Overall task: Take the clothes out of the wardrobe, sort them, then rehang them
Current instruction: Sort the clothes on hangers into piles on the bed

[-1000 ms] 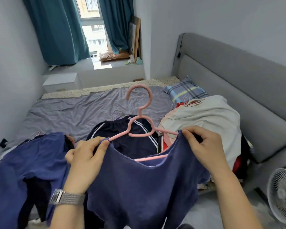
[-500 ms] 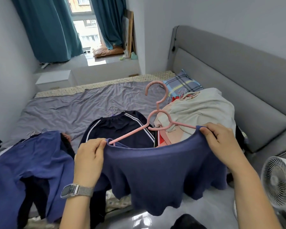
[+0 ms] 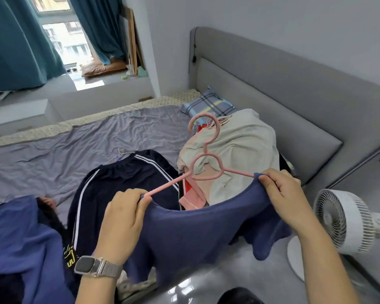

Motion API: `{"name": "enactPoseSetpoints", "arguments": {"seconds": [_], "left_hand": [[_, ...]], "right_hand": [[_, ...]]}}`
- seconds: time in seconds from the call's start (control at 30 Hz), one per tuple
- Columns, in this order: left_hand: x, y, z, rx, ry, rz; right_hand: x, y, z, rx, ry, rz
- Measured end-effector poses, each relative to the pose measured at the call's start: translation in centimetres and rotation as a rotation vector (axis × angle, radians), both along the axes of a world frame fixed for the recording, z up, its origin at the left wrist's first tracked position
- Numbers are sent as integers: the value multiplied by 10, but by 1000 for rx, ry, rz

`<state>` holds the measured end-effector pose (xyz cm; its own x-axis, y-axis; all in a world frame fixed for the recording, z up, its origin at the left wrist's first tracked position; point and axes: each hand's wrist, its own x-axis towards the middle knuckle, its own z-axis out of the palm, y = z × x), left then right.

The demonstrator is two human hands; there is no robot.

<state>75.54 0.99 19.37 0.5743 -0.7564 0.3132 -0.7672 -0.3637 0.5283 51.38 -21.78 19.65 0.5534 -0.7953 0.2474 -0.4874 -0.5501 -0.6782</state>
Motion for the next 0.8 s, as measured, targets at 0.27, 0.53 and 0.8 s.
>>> {"name": "enactPoseSetpoints", "arguments": {"seconds": [0.27,0.53,0.8], "left_hand": [[-39,-118,-11,14,132,-26],[-49,-228,-14,-32,266,66],[-5,-292,-21,-28,264,116]], "right_hand": [[-48,-101,-7,64,20,-37],[-49,-218,5,-163,178,-7],[37,-308,-10,-100,-12,-32]]}}
